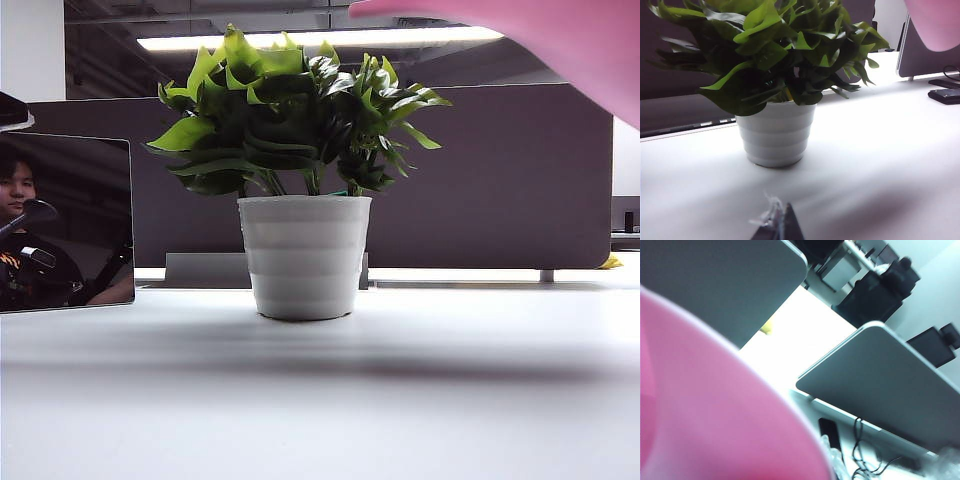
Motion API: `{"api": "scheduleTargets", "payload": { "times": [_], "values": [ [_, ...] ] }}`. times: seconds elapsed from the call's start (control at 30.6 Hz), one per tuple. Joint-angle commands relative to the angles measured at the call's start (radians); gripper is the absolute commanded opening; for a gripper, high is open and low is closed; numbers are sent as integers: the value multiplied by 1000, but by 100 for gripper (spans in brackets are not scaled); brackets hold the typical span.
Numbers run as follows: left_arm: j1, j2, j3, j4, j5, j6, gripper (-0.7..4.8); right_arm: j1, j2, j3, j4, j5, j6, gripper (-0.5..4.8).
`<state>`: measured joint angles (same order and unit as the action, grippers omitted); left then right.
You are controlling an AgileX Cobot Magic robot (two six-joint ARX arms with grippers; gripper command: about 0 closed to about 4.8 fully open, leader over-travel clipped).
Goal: Pick up the watering can from the table, water the potted plant, and put the can back.
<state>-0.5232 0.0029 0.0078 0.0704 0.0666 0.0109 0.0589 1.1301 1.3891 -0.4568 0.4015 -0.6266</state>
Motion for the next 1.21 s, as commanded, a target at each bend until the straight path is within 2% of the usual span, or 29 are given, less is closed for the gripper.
{"api": "scheduleTargets", "payload": {
  "times": [0.03,0.36,1.21],
  "values": [
    [-1,1,1,13,1,8,-5,1,-6,14,110,18,-36,-6],
    [-1,1,1,13,0,8,-5,2,12,14,119,26,-87,-6],
    [-1,1,1,13,0,8,-5,26,49,15,264,50,-238,-6]
  ]
}}
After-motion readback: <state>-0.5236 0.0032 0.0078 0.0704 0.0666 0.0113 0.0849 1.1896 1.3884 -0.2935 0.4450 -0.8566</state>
